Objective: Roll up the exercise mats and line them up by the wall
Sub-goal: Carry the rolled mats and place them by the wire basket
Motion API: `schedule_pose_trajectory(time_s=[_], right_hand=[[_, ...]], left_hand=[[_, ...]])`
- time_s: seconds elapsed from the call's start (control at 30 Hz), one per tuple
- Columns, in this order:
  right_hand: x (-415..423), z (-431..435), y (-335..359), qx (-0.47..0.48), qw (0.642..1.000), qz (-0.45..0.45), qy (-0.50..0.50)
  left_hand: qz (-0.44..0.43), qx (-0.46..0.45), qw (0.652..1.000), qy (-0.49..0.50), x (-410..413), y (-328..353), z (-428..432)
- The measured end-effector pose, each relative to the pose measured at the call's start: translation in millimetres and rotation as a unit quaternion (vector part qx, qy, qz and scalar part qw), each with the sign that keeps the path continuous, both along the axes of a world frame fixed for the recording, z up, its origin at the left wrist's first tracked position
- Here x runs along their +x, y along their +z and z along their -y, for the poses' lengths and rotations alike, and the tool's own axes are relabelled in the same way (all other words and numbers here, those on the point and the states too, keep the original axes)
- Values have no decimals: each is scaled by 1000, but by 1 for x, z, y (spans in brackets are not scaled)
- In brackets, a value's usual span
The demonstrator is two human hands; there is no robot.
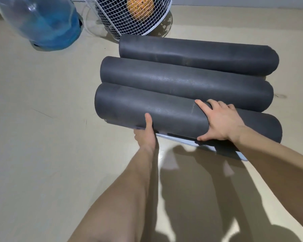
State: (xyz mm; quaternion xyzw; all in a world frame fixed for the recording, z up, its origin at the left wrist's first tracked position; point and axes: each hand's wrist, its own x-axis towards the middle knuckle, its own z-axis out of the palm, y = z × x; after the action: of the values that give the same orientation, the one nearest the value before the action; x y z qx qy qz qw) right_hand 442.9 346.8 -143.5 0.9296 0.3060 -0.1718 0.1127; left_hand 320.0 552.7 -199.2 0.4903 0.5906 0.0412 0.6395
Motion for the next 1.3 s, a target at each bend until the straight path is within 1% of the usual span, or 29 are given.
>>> schedule_pose_trajectory(time_s=[0.13, 0.17, 0.27, 0.3, 0.33, 0.4, 0.43, 0.5, 0.53, 0.6, 0.67, 0.7, 0.73, 0.8, 0.87, 0.97, 1.03, 1.1, 1.17, 1.3], right_hand=[[5, -1, 1, 16, 1000, -4, 5], [5, -2, 2, 19, 1000, -9, 3], [7, -6, 12, 11, 999, -35, -13], [7, -8, 16, 8, 998, -52, -20], [3, -10, 20, 8, 997, -70, -28], [-12, -16, 24, 19, 993, -108, -44], [-25, -19, 24, 25, 990, -130, -57], [-58, -30, 21, 35, 981, -166, -93], [-76, -35, 18, 45, 977, -170, -117], [-111, -45, 11, 76, 975, -141, -153], [-135, -52, 3, 102, 977, -93, -163], [-140, -56, -1, 110, 977, -85, -160], [-141, -60, -2, 112, 976, -94, -160], [-139, -66, 1, 113, 970, -140, -165], [-145, -69, 9, 133, 962, -166, -172], [-175, -70, 48, 192, 938, -197, -211], [-192, -67, 88, 234, 909, -235, -252], [-200, -62, 136, 268, 873, -278, -298], [-204, -51, 187, 292, 849, -290, -332], [-193, -15, 291, 312, 836, -266, -366]], left_hand=[[-23, -25, 999, 9, 8, -3, 9], [-11, -39, 999, 17, 8, -5, 9], [89, -111, 988, 67, 9, -3, 13], [107, -122, 983, 82, 10, -4, 14], [104, -128, 982, 93, 11, -2, 16], [48, -111, 987, 109, 7, 5, 16], [15, -89, 991, 99, 0, 10, 17], [2, -67, 996, 64, -22, 17, 26], [9, -70, 996, 52, -34, 20, 33], [19, -77, 996, 46, -54, 26, 42], [18, -75, 996, 46, -63, 28, 44], [14, -75, 996, 43, -65, 29, 42], [8, -72, 997, 39, -65, 29, 38], [0, -59, 998, 30, -67, 34, 31], [-16, -32, 999, 7, -75, 48, 24], [-71, 35, 996, -51, -94, 100, 18], [-92, 74, 990, -80, -105, 149, 17], [-99, 106, 983, -109, -107, 205, 19], [-106, 128, 976, -144, -101, 263, 27], [-115, 148, 960, -209, -70, 369, 59]])
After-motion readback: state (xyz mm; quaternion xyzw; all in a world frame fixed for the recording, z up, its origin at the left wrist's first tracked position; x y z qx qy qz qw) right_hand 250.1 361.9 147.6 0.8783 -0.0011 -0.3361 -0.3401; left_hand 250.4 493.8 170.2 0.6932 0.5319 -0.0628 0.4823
